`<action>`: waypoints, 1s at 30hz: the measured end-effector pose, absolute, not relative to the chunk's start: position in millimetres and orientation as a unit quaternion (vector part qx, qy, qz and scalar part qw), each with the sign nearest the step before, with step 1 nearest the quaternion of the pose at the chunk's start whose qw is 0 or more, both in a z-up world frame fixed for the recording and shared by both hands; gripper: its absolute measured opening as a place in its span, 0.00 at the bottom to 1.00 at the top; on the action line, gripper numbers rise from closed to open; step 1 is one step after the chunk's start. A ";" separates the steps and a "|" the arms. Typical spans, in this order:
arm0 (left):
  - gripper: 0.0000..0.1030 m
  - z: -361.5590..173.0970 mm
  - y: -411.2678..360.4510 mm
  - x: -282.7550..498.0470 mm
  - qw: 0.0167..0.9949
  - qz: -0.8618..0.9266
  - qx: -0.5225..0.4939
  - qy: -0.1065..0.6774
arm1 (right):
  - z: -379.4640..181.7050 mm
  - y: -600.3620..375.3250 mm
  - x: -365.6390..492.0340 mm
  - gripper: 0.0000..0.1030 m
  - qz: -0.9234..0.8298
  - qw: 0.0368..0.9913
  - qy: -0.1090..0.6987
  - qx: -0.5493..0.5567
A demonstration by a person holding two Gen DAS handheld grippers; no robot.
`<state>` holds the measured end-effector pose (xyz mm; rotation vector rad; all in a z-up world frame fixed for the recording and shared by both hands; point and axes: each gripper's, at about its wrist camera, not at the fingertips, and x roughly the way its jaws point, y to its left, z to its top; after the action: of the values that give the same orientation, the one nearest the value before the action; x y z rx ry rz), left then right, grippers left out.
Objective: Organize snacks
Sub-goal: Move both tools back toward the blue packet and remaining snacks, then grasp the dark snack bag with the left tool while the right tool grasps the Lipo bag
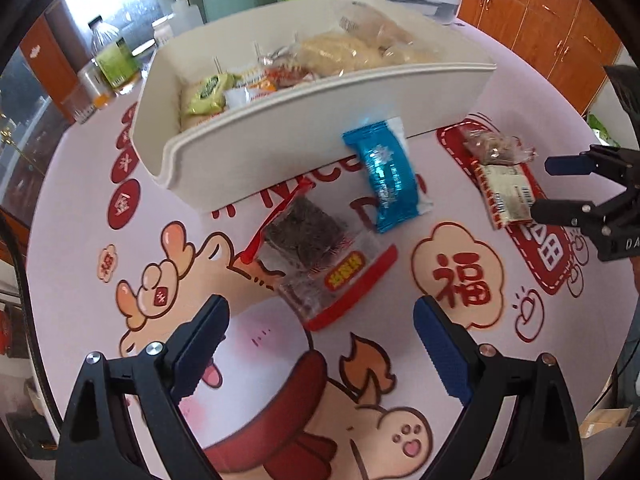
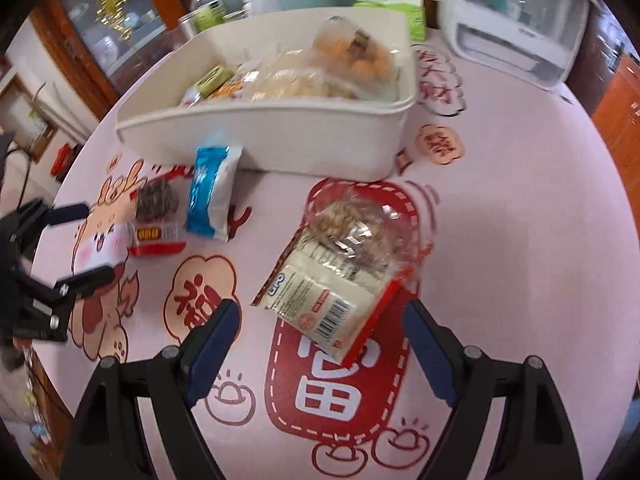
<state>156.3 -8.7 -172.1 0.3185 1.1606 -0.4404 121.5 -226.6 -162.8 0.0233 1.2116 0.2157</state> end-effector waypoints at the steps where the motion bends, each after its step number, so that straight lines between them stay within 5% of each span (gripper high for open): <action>1: 0.90 -176.2 -7.4 160.3 0.799 -0.209 0.145 0.546 | -167.2 -226.0 123.8 0.82 0.104 0.816 0.569 0.007; 12: 0.90 -207.6 -5.6 188.1 0.772 -0.234 0.139 0.574 | -193.0 -213.4 136.7 0.82 0.150 0.812 0.562 -0.055; 30: 0.90 -207.4 17.8 244.4 0.766 -0.135 -0.052 0.626 | -197.2 -186.8 148.3 0.82 0.183 0.804 0.564 -0.044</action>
<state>244.4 17.8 -207.4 -0.1120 1.3599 -0.2937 148.3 -186.8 -197.2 -0.0933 1.2072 0.3917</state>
